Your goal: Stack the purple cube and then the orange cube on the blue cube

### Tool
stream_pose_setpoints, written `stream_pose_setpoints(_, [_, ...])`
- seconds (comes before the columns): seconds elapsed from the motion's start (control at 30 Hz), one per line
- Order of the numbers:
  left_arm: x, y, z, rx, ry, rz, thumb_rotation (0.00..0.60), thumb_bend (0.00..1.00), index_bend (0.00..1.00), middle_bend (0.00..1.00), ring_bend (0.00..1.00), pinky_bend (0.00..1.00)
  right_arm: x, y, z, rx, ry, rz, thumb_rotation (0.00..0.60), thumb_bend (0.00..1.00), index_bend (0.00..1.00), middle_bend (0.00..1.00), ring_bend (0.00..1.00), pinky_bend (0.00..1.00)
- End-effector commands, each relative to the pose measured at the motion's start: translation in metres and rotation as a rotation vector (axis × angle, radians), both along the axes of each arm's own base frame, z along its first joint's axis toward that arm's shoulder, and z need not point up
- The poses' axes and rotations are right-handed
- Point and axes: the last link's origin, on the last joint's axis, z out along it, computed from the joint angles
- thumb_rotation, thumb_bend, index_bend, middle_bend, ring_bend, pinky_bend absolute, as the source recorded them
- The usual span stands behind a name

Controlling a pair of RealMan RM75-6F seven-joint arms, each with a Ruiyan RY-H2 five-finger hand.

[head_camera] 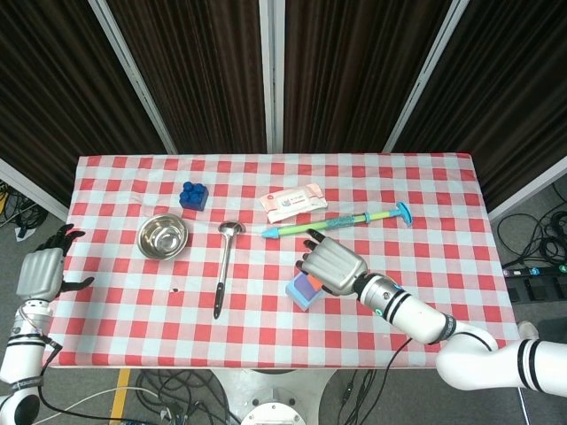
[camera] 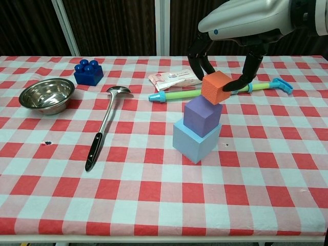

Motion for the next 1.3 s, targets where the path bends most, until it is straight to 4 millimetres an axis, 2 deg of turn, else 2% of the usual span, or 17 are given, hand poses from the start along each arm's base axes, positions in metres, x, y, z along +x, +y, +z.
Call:
stream_pose_setpoints(0.03, [-0.001,0.000,0.000,0.001,0.000,0.004,0.600,0.05,0.28,0.20,0.22,0.31,0.001,-0.005,-0.003,0.014,0.005,0.014,0.600,0.22,0.43,0.49,0.20,0.09])
stream_pose_setpoints(0.37, [-0.004,0.001,0.000,0.003,0.006,0.014,0.600,0.05,0.28,0.20,0.22,0.31,0.003,-0.012,-0.011,0.046,-0.005,0.024,0.600,0.22,0.43,0.48,0.20,0.09])
stream_pose_setpoints(0.67, [-0.004,0.002,0.000,0.003,0.003,0.016,0.600,0.05,0.28,0.20,0.22,0.31,-0.003,-0.012,-0.020,0.069,0.000,0.011,0.600,0.22,0.43,0.48,0.20,0.09])
stream_pose_setpoints(1.3, [-0.006,0.002,0.000,0.009,-0.002,0.014,0.600,0.05,0.28,0.20,0.22,0.31,0.000,-0.017,-0.022,0.062,-0.008,0.013,0.600,0.22,0.43,0.46,0.20,0.09])
